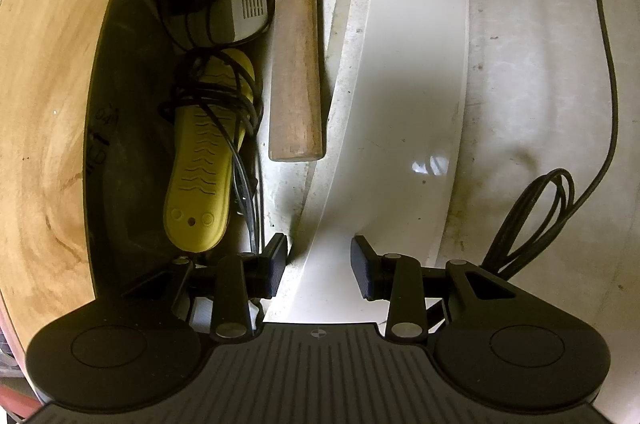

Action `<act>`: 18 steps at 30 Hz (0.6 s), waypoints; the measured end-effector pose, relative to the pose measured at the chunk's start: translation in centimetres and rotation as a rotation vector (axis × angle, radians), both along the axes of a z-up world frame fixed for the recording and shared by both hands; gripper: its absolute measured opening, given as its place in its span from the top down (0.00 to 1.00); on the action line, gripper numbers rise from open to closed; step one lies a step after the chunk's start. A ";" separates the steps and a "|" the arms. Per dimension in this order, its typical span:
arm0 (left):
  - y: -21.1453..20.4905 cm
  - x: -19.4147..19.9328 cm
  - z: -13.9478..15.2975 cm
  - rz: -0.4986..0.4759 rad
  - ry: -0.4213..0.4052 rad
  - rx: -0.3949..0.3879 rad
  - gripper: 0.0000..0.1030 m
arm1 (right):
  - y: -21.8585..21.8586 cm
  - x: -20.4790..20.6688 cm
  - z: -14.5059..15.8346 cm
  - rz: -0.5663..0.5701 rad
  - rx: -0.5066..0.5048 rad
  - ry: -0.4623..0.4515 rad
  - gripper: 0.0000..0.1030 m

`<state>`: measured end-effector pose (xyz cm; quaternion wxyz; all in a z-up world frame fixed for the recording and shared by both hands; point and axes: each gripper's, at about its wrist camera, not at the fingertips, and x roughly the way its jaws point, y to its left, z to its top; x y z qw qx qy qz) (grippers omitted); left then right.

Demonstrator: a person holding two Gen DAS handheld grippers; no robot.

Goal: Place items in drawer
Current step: 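Pull the white drawer outward with both grippers holding its side edges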

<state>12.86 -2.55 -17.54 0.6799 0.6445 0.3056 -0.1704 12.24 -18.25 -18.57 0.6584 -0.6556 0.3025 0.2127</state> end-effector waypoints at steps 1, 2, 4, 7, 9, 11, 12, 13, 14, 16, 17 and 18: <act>0.0 0.0 0.0 0.000 0.002 -0.001 0.67 | 0.0 0.0 0.1 -0.003 0.003 0.006 0.75; 0.0 -0.1 0.1 0.000 0.007 -0.003 0.67 | 0.1 0.0 0.1 -0.006 0.006 0.012 0.75; 0.1 -0.3 0.3 0.000 0.015 -0.006 0.67 | 0.0 0.1 0.3 -0.007 0.013 0.027 0.75; 0.0 -0.6 0.4 0.001 0.024 -0.004 0.67 | 0.0 -0.2 0.5 -0.002 0.011 0.037 0.75; 0.0 -0.8 0.5 0.003 0.031 -0.004 0.67 | 0.0 -0.4 0.7 -0.004 0.012 0.045 0.75; 0.0 -1.0 0.6 0.002 0.037 -0.002 0.67 | 0.0 -0.6 0.8 -0.007 0.013 0.054 0.75; 0.0 -1.2 0.6 0.000 0.040 0.002 0.67 | 0.1 -0.7 0.9 -0.010 0.015 0.059 0.75; 0.0 -1.3 0.6 0.000 0.044 0.003 0.67 | 0.1 -0.8 1.0 -0.014 0.019 0.065 0.75; 0.0 -1.5 0.7 0.002 0.049 0.002 0.67 | 0.1 -0.9 1.0 -0.017 0.021 0.070 0.75; 0.0 -1.7 0.8 0.007 0.061 -0.003 0.67 | 0.2 -1.2 1.2 -0.023 0.024 0.078 0.75; 0.0 -1.8 0.9 0.009 0.066 -0.005 0.67 | 0.2 -1.3 1.2 -0.024 0.024 0.082 0.75; 0.0 -2.0 0.9 0.010 0.072 -0.006 0.67 | 0.2 -1.5 1.2 -0.024 0.025 0.086 0.75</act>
